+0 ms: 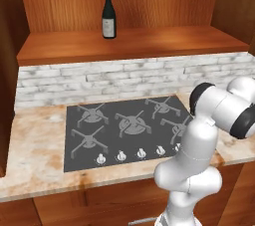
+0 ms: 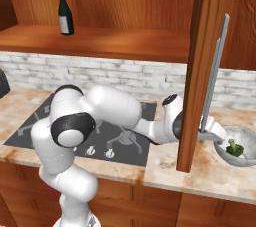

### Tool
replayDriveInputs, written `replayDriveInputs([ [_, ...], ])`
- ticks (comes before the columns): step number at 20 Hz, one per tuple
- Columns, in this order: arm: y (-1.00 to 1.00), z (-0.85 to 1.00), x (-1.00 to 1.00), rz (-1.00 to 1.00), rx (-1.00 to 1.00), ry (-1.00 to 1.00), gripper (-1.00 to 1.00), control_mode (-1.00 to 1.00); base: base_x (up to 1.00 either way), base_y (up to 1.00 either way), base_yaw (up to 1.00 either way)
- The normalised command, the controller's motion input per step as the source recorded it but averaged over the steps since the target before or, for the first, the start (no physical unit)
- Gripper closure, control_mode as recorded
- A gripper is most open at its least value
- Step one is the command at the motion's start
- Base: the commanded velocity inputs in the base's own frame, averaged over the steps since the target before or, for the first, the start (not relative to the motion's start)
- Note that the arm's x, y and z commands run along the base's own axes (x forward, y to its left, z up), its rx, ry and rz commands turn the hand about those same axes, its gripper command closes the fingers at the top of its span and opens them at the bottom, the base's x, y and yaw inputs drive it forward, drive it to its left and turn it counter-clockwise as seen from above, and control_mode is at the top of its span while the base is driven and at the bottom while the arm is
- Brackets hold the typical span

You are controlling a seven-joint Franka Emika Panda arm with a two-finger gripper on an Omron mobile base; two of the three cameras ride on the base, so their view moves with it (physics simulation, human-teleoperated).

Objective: Pick the broccoli from the cabinet and place it in the bowl. Then pick the bowl and place it in the sink. Then turn on the sink facuet.

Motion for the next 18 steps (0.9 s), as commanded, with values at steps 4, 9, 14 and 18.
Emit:
replayDriveInputs([
  [4,-0.05,-0.4,0.06,0.1,-0.06,0.05,-1.0,-1.0,0.0,0.0,0.0],
  [9,-0.3,-0.14,0.13,0.07,-0.04,0.0,-1.0,-1.0,0.0,0.0,0.0],
  [14,-0.43,0.0,0.08,0.05,-0.02,0.0,-1.0,-1.0,0.0,0.0,0.0],
  [18,-0.39,-0.09,0.17,0.06,0.0,0.01,-1.0,-1.0,0.0,0.0,0.0],
])
